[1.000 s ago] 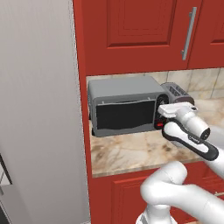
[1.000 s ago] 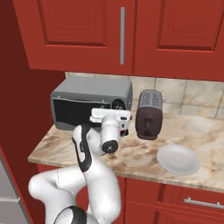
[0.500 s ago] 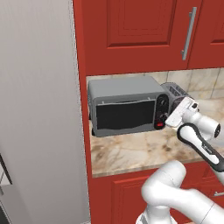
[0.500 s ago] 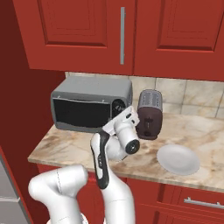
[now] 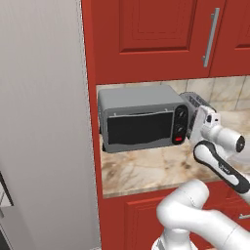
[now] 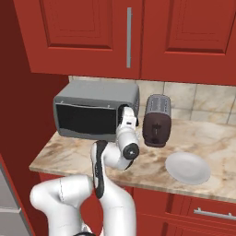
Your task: Pull the toaster oven rack outwards. Pick up the baguette from the plate and place it on the toaster oven rack. Close the toaster oven door fully and set the temperature to the lowest setting.
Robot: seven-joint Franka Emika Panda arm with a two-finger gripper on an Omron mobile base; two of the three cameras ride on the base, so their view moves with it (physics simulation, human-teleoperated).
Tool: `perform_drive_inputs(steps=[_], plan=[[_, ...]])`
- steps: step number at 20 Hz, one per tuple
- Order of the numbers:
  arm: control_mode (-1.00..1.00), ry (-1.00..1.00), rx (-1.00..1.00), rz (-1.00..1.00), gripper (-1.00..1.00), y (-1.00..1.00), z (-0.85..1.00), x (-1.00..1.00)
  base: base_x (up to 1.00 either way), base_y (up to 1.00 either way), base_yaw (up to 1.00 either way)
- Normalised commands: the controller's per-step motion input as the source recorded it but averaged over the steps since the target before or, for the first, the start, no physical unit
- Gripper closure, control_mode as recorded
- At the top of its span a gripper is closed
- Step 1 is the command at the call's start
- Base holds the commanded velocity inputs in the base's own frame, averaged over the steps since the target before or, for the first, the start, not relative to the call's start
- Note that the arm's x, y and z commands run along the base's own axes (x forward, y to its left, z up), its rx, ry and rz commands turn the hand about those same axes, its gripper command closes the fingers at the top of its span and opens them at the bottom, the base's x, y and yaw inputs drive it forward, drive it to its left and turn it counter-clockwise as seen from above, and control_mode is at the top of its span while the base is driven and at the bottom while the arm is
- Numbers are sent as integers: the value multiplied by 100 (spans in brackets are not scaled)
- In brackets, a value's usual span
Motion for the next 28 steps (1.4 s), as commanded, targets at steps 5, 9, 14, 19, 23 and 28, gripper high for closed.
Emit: perform_drive_inputs(steps=[5, 9, 14, 19, 23, 28], plan=[[-100, -63, -93, 9, -100, 0, -55, 9, 0, 0, 0], [-100, -57, -89, 15, -100, -9, -11, 34, 0, 0, 0], [-100, -50, -85, 11, -100, -34, -5, 19, 0, 0, 0], [-100, -31, -88, 8, -100, -43, -76, 32, 0, 0, 0], [-100, 1, -25, 1, -100, -96, -44, 46, 0, 0, 0], [-100, 15, -29, -6, -100, -76, 83, 24, 0, 0, 0]])
